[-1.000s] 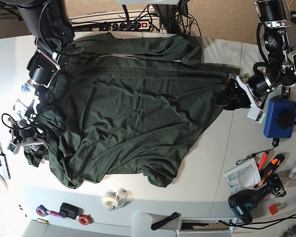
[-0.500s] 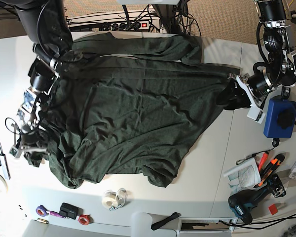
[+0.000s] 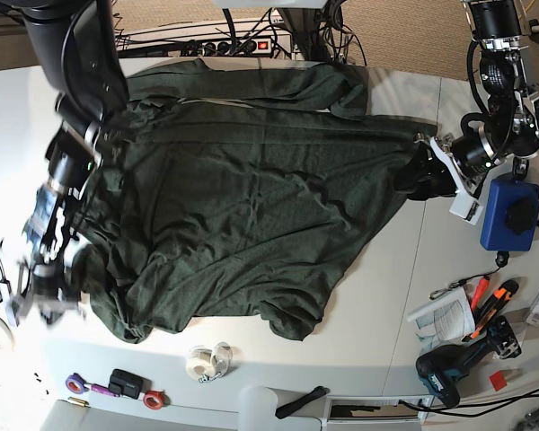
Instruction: Layout the t-shirt on the table in an organized manner, then fold the t-shirt properly
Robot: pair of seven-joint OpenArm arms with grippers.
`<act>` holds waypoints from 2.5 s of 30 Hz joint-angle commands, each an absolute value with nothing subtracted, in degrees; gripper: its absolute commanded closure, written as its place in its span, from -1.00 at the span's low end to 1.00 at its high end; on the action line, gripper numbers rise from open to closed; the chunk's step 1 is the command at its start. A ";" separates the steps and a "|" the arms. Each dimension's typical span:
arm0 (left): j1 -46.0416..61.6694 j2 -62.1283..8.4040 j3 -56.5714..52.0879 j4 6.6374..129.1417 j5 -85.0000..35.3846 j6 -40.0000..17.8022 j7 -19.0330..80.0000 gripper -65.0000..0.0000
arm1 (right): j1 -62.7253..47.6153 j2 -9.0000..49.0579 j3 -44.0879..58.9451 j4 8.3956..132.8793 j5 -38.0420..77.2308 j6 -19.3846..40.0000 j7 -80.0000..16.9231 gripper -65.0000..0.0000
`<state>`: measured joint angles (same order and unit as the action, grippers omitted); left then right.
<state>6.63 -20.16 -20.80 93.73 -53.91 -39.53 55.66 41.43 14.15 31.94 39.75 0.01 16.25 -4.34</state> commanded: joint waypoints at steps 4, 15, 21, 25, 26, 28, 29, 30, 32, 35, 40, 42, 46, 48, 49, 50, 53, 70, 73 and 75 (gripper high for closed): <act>6.22 -20.97 -21.15 94.63 -55.20 -40.00 54.39 0.29 | 51.24 13.13 26.24 40.97 0.56 18.00 -1.50 1.00; 8.10 -20.95 -21.15 94.63 -54.13 -40.00 54.41 0.29 | 60.14 6.11 -1.54 40.95 -5.63 17.43 -1.96 0.24; 9.06 -20.95 -21.15 94.63 -54.00 -40.00 54.39 0.29 | 59.96 3.27 -6.02 40.95 -5.67 14.33 -4.14 0.00; 9.04 -20.97 -21.15 94.63 -53.98 -40.00 54.37 0.29 | 59.96 3.70 -5.89 40.97 -7.38 14.31 -6.66 0.00; 9.04 -20.97 -21.15 94.63 -53.98 -40.00 54.37 0.29 | 59.96 4.05 -5.89 40.97 -8.78 14.24 -8.88 0.00; 9.04 -20.95 -21.15 94.63 -53.95 -40.00 54.11 0.29 | 59.48 4.99 -5.89 40.99 -9.74 12.62 -13.67 0.02; 9.04 -20.95 -21.15 94.63 -54.00 -40.00 53.87 0.29 | 58.74 5.82 -5.89 41.21 -9.78 11.38 -15.22 0.08; 9.02 -20.95 -21.15 94.63 -53.98 -40.00 53.60 0.29 | 57.63 6.79 -5.89 41.82 -9.78 10.68 -16.14 0.17; 9.04 -20.97 -21.15 94.63 -53.95 -40.00 52.90 0.29 | 54.08 9.08 -5.89 44.38 -9.74 10.63 -17.61 0.31; 9.02 -20.97 -21.15 94.63 -53.98 -40.00 52.47 0.29 | 46.28 12.82 -5.89 51.40 -9.67 10.72 -20.21 0.73; 8.60 -20.95 -21.15 94.63 -54.04 -40.00 52.42 0.29 | 28.69 18.83 -5.89 70.32 -9.47 10.90 -22.96 1.00; 8.40 -20.95 -21.15 94.63 -54.00 -40.00 52.12 0.29 | 22.33 20.75 -5.89 78.26 -9.47 10.85 -24.99 1.00; 8.43 -20.93 -21.15 94.63 -54.00 -40.00 51.55 0.76 | 12.99 22.68 -5.87 88.95 -9.47 10.63 -30.94 1.00; 8.40 -20.93 -21.15 94.63 -53.98 -40.00 50.39 1.00 | 10.41 22.63 -5.50 89.82 -9.47 9.54 -31.05 1.00; 8.40 -20.95 -21.15 94.63 -53.95 -40.00 49.56 1.00 | 9.52 22.48 -5.06 89.73 -9.47 8.54 -31.16 1.00; 8.27 -20.95 -21.15 94.63 -53.95 -40.00 48.97 1.00 | 8.71 22.31 -4.29 89.58 -9.45 7.31 -31.18 1.00; 6.55 -20.93 -21.12 94.63 -53.91 -40.00 49.12 1.00 | 7.03 20.60 0.16 89.52 -8.78 5.26 -31.24 1.00; 0.27 -20.93 -7.62 94.61 -49.30 -38.41 46.89 1.00 | 5.54 18.57 13.93 78.50 5.15 12.21 -29.17 1.00; -0.21 -20.43 -1.39 94.61 -42.44 -38.37 42.76 1.00 | 5.58 18.57 13.93 78.11 5.58 12.21 -28.18 1.00; -0.69 -18.98 1.30 94.61 -37.67 -37.54 42.00 1.00 | 5.54 18.57 14.00 78.15 7.11 12.29 -26.89 1.00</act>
